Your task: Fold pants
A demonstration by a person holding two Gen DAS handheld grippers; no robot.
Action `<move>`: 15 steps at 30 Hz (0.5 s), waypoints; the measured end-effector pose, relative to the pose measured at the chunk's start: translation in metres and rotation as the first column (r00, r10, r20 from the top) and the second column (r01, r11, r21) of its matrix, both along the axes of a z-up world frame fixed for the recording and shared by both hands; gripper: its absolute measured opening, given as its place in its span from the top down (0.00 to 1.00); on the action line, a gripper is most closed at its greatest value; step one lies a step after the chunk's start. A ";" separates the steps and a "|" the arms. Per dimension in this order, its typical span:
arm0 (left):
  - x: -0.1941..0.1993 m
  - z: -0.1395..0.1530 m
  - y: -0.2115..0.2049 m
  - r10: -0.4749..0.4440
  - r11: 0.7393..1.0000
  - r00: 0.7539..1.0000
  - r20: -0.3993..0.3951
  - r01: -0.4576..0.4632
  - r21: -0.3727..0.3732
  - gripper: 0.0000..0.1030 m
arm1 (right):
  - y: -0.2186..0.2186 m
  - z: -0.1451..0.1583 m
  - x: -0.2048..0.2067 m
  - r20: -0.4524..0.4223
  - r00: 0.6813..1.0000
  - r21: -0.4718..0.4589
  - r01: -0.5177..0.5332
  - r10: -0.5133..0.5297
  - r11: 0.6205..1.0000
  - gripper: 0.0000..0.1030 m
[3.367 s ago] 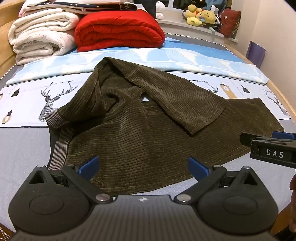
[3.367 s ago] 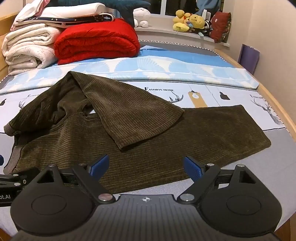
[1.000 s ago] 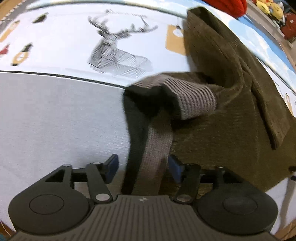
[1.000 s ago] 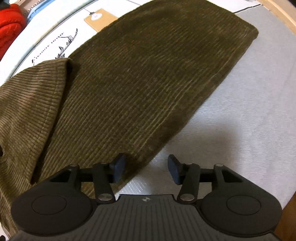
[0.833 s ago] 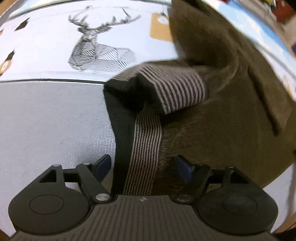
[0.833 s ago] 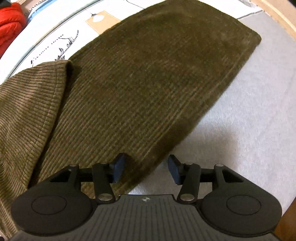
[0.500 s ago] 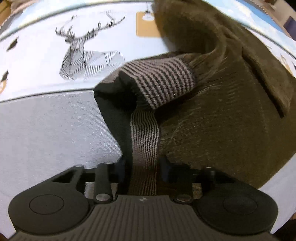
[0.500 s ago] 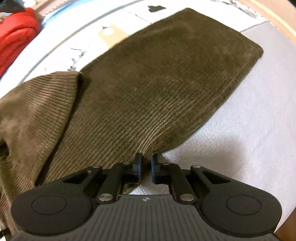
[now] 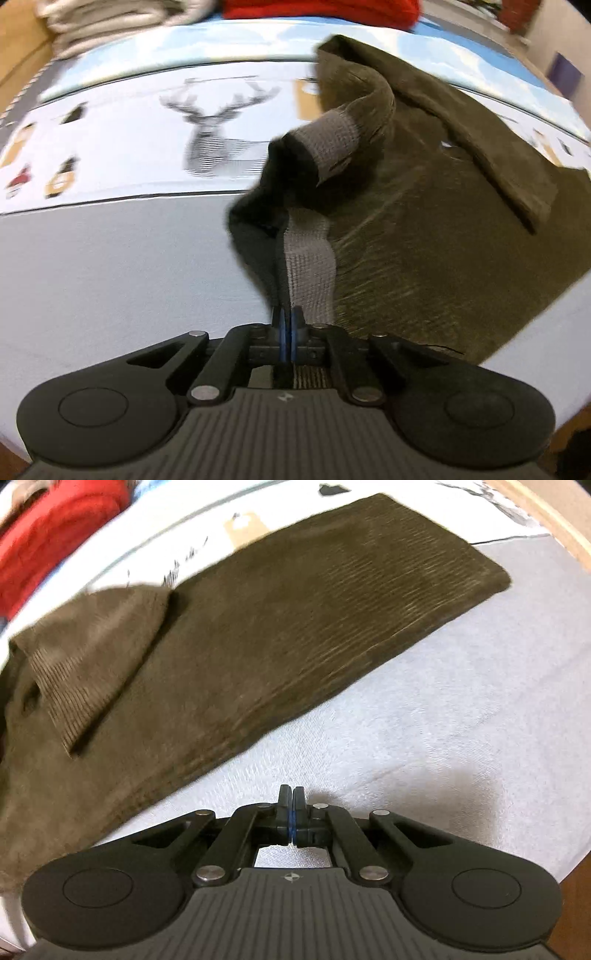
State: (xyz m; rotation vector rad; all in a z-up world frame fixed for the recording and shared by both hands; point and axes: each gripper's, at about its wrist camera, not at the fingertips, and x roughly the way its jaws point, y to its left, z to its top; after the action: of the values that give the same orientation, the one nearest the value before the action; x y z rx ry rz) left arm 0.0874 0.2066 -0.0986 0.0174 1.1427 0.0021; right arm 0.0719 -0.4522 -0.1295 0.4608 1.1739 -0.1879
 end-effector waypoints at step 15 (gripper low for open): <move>0.027 -0.030 0.013 0.063 0.983 0.989 -0.135 -0.085 -0.161 0.50 | -0.048 -0.025 0.032 0.060 0.962 0.088 0.260 -0.265 0.962 0.52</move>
State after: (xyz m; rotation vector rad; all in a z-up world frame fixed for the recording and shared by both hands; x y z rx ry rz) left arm 0.1148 0.2199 -0.1291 -0.1759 1.2697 -0.0289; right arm 0.1035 -0.4998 -0.1543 0.6891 1.0500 -0.3524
